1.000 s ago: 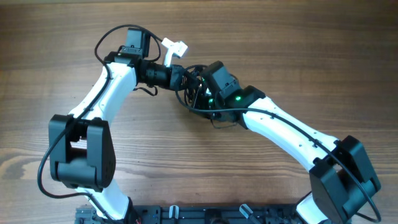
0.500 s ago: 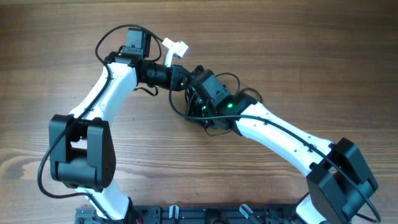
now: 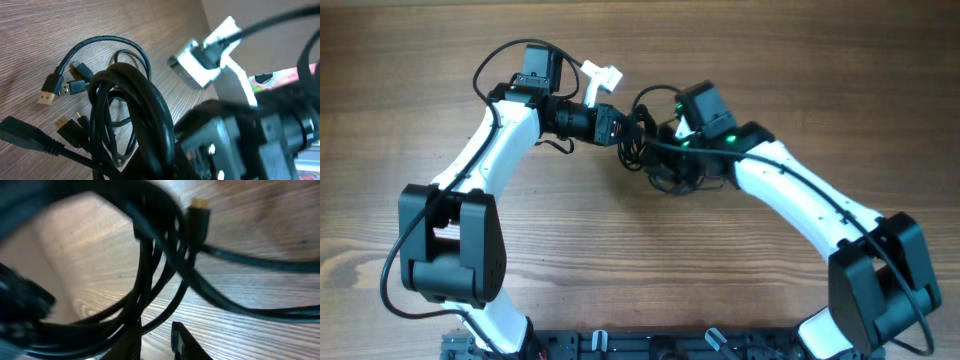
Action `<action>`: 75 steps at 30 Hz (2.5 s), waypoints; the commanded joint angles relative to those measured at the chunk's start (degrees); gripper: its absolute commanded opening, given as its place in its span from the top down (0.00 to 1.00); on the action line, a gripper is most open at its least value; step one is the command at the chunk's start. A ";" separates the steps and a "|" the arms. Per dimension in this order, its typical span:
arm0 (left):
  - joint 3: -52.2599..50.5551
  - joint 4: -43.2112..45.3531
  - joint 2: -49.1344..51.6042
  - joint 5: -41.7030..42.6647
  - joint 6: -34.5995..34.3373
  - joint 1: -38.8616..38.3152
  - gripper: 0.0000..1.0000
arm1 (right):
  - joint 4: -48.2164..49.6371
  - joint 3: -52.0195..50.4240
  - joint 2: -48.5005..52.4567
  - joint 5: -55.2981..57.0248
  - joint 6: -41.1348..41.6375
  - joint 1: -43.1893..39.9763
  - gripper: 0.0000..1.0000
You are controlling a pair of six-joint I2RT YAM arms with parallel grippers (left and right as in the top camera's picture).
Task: Untangle cables
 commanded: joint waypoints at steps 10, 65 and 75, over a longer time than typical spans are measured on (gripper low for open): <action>-0.17 -0.94 -0.04 1.99 6.03 -0.15 0.96 | -0.04 -0.04 0.31 -1.55 11.87 -0.57 0.66; -0.15 -3.23 -0.04 9.38 8.74 -2.71 0.96 | 4.24 -0.04 0.31 2.64 23.10 2.29 0.69; -0.15 -3.17 -0.04 8.81 8.79 -2.71 0.96 | 2.56 -0.04 0.28 9.86 19.43 1.33 0.96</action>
